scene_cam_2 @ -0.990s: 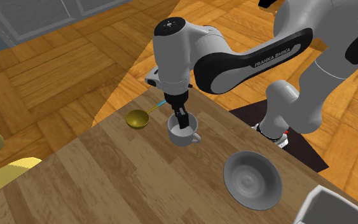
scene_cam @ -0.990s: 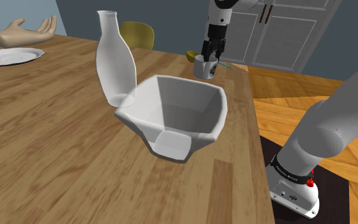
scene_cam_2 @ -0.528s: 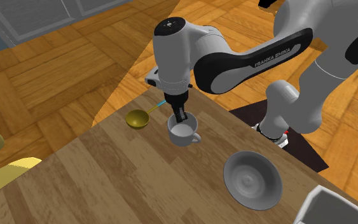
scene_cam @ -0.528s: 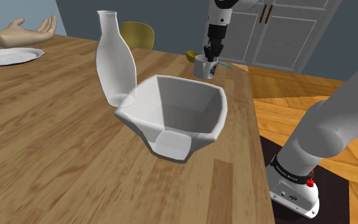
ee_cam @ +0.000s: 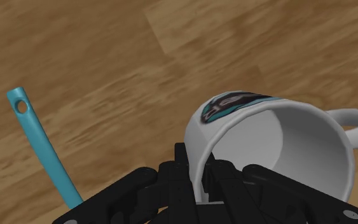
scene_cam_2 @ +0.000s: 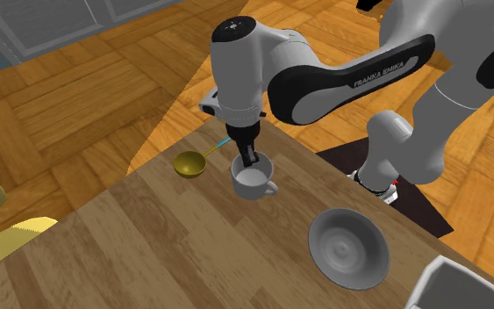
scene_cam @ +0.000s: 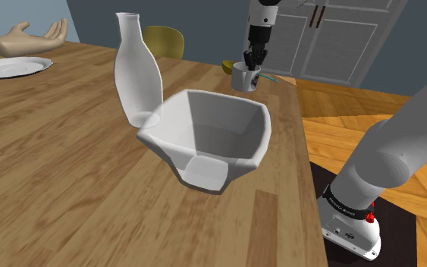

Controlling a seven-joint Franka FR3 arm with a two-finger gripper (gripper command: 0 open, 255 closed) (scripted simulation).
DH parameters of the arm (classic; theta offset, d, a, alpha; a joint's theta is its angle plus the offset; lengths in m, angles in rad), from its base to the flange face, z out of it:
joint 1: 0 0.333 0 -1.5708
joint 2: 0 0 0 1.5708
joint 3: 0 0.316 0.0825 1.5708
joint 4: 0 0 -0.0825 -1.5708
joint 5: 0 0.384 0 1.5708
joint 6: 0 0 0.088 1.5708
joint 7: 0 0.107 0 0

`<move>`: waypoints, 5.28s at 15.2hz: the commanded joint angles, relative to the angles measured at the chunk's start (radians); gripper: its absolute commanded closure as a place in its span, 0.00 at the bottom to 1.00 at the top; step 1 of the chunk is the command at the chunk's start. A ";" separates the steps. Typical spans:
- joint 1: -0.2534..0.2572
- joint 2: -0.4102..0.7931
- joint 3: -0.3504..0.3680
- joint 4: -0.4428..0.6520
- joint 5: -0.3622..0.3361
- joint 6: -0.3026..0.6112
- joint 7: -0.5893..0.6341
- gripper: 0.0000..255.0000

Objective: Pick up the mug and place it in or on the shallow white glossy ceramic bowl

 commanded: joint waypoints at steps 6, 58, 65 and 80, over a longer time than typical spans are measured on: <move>0.001 0.004 0.001 0.097 0.001 -0.093 0.003 1.00; 0.168 -0.374 0.345 -0.215 0.171 -0.127 0.462 1.00; 0.168 -0.374 0.345 -0.215 0.171 -0.127 0.462 1.00; 0.161 -0.339 0.332 -0.062 0.158 -0.246 0.469 0.00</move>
